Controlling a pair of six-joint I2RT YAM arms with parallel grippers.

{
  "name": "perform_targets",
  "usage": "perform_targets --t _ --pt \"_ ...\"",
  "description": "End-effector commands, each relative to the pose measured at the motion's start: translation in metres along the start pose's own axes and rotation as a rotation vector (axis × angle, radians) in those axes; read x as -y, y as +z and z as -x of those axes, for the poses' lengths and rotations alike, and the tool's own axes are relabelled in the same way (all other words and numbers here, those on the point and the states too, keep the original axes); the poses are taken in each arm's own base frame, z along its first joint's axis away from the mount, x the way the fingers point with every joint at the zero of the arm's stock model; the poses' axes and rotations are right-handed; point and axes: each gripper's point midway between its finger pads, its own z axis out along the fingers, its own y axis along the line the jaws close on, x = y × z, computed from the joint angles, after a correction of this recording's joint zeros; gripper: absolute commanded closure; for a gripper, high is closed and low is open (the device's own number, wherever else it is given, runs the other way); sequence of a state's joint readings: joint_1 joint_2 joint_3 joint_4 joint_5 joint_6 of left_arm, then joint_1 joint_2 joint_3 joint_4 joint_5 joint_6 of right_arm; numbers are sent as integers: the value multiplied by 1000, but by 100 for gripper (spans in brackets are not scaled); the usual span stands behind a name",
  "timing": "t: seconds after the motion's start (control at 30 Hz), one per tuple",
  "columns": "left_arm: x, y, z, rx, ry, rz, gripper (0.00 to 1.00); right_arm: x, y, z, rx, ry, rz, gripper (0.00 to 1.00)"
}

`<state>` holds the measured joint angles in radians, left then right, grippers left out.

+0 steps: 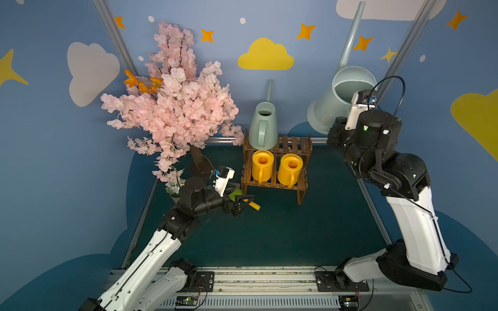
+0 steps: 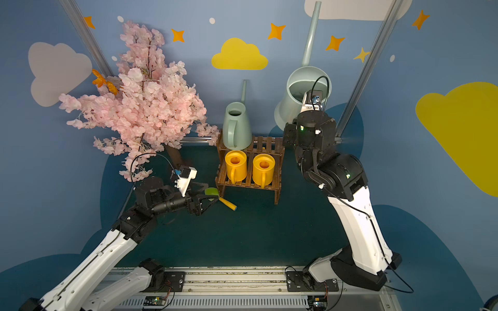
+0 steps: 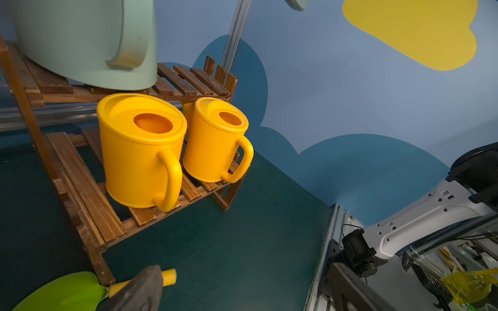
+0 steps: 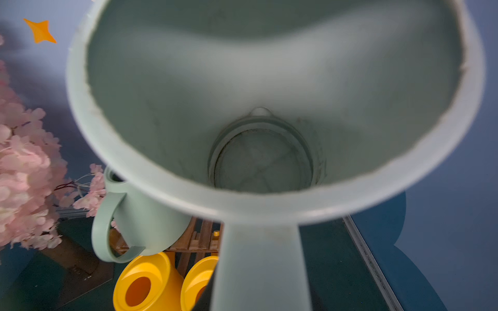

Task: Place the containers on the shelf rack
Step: 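Place the container on the shelf.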

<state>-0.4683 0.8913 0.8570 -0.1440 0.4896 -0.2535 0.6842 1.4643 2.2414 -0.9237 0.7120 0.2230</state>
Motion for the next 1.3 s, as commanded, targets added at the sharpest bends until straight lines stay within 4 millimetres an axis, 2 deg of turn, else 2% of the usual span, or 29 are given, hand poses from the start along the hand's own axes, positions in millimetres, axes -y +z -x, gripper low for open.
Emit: perform_targets --t 0.0,0.13,0.43,0.87,1.27 --pt "0 6 17 44 68 36 0 -3 20 -13 -81 46 22 100" --pt "-4 8 14 39 69 56 0 -3 34 -21 -129 39 7 100" --pt "-13 5 5 23 74 104 0 -23 56 -40 -212 28 43 100" --pt "-14 7 0 12 62 102 0 -54 73 -52 -247 18 89 100" --pt "-15 5 -4 12 58 106 0 -68 83 -66 -287 21 115 100"
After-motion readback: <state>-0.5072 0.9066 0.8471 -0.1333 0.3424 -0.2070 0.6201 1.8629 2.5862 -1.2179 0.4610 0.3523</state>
